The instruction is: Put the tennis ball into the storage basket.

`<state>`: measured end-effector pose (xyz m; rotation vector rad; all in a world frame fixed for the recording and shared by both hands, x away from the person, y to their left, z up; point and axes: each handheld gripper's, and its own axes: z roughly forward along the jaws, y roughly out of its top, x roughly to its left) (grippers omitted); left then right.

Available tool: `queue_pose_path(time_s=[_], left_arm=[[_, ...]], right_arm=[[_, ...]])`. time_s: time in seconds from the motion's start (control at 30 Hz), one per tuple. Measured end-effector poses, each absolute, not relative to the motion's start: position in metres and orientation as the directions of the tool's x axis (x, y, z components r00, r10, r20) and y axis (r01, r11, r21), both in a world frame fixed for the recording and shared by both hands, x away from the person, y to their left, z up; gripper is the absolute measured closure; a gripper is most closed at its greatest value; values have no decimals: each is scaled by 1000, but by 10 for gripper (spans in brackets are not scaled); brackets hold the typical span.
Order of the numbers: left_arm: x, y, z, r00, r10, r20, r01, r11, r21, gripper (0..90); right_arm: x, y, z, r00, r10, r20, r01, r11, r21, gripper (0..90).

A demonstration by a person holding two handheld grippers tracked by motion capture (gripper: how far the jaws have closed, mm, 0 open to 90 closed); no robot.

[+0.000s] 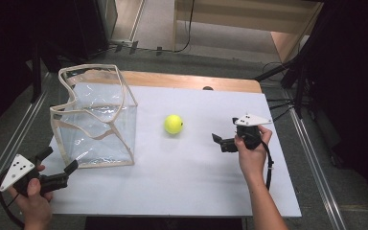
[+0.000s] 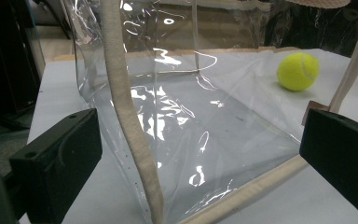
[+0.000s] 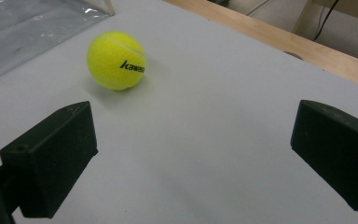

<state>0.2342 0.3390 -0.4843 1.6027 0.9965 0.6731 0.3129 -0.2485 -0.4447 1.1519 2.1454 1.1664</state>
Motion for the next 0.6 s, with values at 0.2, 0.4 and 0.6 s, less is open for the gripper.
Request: queue_pose_path(time_s=[0.2, 0.4, 0.6], left_arm=[[234, 339, -484, 489, 869, -72, 259, -66, 964, 0], [234, 340, -484, 488, 870, -75, 255, -60, 965, 0], [234, 341, -484, 485, 871, -77, 257, -58, 965, 0]], right_arm=[[323, -238, -442, -580, 814, 9, 455, 315, 833, 0], [329, -229, -440, -599, 801, 1, 452, 336, 826, 0], [336, -220, -439, -610, 792, 1, 458, 351, 817, 0]])
